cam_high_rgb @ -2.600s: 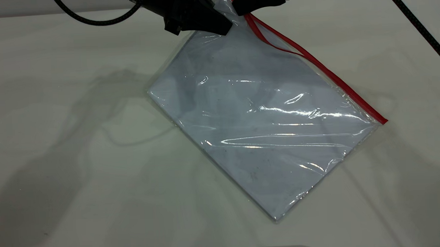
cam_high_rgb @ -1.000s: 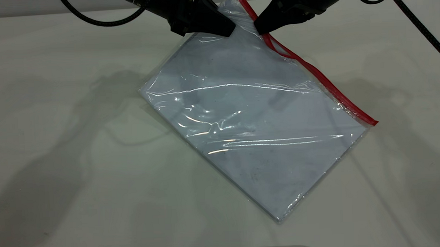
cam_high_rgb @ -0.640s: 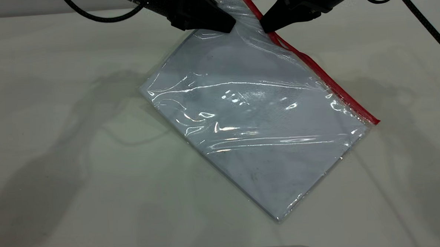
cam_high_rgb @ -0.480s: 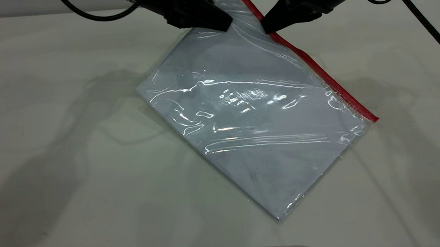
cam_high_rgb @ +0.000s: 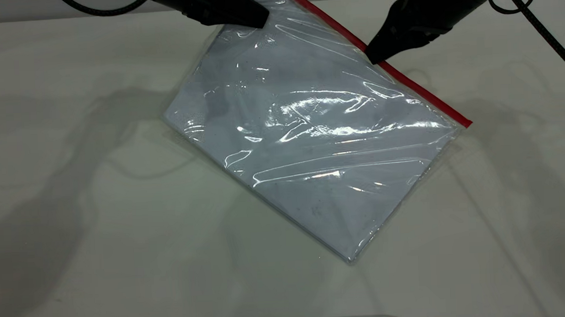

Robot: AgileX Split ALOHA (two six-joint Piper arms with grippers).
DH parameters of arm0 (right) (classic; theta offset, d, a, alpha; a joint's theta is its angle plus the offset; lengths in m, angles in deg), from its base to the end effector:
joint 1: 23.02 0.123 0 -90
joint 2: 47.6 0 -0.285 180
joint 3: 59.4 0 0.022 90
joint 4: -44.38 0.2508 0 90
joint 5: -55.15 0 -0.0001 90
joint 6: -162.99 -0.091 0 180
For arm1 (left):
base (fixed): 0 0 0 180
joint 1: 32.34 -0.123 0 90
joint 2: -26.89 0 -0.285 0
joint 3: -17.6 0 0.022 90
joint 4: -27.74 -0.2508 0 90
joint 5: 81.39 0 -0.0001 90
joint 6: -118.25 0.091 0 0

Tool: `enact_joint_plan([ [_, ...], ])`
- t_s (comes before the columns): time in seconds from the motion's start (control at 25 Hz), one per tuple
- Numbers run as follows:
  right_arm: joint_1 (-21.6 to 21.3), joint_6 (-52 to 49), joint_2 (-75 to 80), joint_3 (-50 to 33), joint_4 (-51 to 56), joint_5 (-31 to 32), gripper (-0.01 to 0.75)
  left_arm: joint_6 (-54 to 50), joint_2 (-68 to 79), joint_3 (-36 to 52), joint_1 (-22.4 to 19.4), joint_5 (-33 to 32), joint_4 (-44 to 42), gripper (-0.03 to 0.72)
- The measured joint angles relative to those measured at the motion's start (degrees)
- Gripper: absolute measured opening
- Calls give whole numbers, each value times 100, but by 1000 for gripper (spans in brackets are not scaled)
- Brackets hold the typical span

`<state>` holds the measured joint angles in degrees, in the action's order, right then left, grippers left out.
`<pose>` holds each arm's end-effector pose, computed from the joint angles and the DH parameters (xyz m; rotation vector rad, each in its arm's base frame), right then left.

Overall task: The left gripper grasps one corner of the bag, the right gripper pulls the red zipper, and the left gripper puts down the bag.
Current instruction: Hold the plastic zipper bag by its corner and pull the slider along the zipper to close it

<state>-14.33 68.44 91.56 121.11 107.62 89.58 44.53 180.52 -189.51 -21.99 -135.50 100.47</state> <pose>0.4181 0.1104 0.0640 -0.9319 2.4133 0.6034 0.4790 -0.1591 0.0687 1.2969 1.8654 -0.8374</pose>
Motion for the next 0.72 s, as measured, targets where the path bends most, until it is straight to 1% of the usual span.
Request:
enact_joint_plan([
  [0.28, -2, -1435, 0, 0, -1552, -32, 52, -141, 0, 0, -123, 52, -225, 52],
  [0.52, -20, -2773, 0, 0, -3031, 188, 52, -152, 0, 0, -173, 273, -455, 52],
  [0.72, -20, -3344, 0, 0, -3663, 358, 52, -146, 0, 0, -173, 365, -501, 52],
])
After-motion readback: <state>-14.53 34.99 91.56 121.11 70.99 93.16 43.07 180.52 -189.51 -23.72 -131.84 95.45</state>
